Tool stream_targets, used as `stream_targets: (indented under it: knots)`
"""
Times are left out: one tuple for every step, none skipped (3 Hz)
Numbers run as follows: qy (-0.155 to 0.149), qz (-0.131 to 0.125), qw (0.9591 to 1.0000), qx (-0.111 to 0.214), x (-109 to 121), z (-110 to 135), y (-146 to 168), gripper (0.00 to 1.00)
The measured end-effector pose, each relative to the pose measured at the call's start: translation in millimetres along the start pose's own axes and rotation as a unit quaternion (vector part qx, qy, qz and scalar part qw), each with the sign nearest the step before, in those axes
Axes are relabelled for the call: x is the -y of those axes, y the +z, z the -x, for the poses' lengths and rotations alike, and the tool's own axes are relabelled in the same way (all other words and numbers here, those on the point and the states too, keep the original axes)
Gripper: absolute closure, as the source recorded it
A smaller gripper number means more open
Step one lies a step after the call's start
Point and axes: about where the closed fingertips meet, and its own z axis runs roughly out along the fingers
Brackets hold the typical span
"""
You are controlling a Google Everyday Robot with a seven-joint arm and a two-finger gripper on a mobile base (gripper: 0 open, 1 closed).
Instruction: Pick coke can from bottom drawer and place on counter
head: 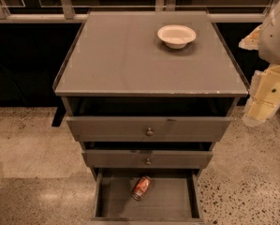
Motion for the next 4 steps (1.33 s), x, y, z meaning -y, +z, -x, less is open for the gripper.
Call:
stream_targets:
  knots:
    - [0.0,0.0,1.0,0.0,0.0,0.0,0.0,0.0]
    - [0.013,-0.022,0.9992,0.03,-2.2,0.5,-0.9,0.0]
    - [0.088,-0.056,0.992,0.071,-29.6,-1.2,1.4,0.0]
    - [0.196,-0.079,0.9743,0.077,-58.9,-7.0,31.1,0.0]
